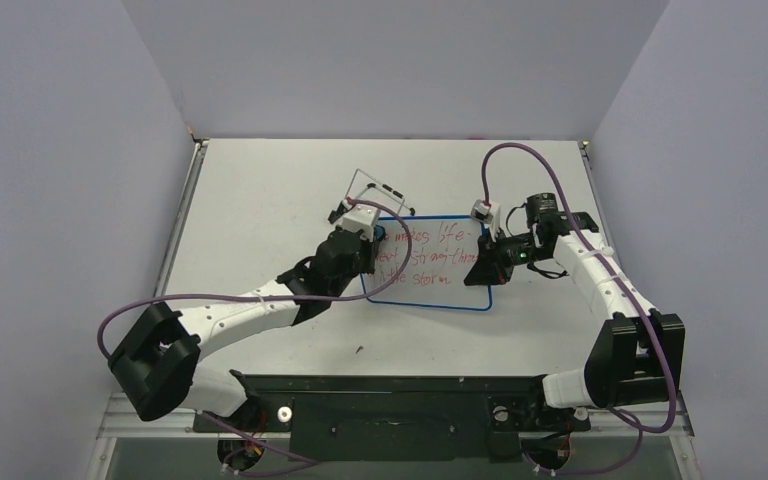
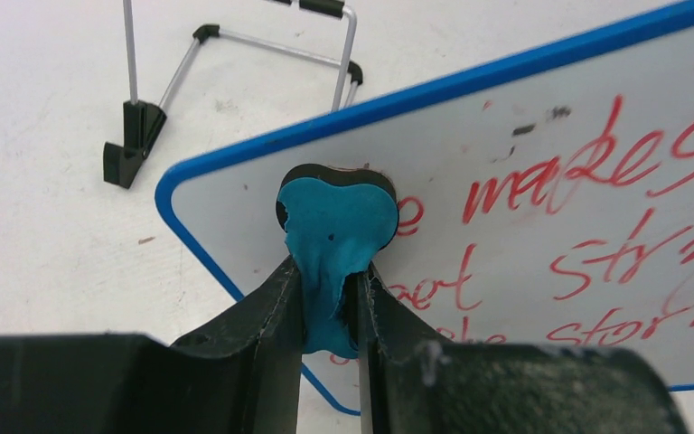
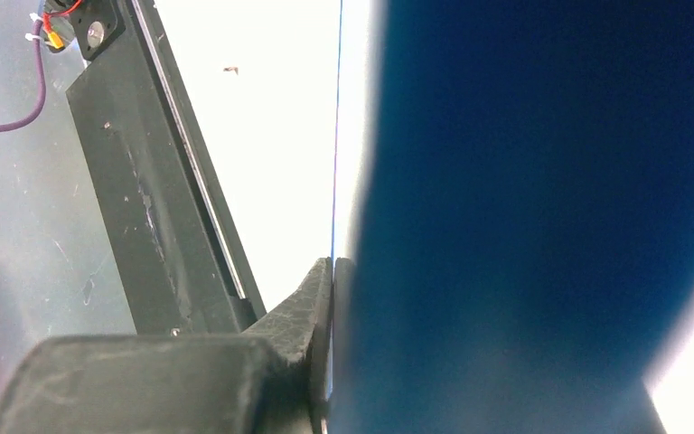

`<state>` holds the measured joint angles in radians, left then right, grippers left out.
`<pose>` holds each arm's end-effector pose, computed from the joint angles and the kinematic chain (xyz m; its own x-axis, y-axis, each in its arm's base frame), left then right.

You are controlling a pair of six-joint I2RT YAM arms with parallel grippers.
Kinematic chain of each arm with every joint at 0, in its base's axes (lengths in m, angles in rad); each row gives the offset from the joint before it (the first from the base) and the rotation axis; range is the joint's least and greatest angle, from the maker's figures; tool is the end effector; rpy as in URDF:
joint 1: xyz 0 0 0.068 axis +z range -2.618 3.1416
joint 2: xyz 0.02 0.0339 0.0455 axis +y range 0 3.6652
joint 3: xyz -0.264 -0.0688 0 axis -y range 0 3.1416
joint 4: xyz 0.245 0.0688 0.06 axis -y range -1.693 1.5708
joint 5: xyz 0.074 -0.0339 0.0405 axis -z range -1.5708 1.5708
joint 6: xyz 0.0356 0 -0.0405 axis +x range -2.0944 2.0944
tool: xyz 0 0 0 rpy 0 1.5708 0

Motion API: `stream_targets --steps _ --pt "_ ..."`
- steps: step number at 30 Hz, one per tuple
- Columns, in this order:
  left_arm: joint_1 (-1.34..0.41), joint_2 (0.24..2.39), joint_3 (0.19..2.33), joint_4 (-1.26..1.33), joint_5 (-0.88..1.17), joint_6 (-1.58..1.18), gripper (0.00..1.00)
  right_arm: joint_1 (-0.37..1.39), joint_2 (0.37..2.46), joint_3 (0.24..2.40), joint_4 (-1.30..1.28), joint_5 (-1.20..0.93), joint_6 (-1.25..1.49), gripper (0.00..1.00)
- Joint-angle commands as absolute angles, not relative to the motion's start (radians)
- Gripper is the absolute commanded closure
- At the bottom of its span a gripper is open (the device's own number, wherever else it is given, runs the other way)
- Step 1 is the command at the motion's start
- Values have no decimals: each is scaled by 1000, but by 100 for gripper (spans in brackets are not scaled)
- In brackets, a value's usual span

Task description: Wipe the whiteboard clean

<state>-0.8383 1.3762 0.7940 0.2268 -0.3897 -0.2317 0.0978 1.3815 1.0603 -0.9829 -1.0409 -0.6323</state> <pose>0.2152 -0.2191 0.2507 -0.3297 0.0489 -0.9428 0.3841 0.9192 -0.0866 0.2418 0.0546 0.2636 -0.6115 -0.3602 -0.7045 -0.7898 0.3322 0.5157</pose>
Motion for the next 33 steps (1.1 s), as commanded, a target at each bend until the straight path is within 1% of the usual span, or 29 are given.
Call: stream_targets --steps 1,6,14,20,25,33 --pt "-845 1380 739 217 -420 -261 100 109 1348 1071 -1005 -1079 -691 100" --pt "-854 1377 725 223 -412 -269 100 108 1351 1071 -1008 -1080 -693 100" --pt "-819 1379 825 202 -383 -229 100 109 1349 1071 -1009 -1078 -695 100" --pt "-783 1373 856 199 -344 -231 100 109 1348 1072 -1011 -1080 -698 100" --pt "-783 1364 827 202 -320 -237 100 109 1349 1073 -1014 -1080 -701 100" --pt "-824 1345 706 255 -310 -268 100 109 1354 1072 -1014 -1080 -703 100"
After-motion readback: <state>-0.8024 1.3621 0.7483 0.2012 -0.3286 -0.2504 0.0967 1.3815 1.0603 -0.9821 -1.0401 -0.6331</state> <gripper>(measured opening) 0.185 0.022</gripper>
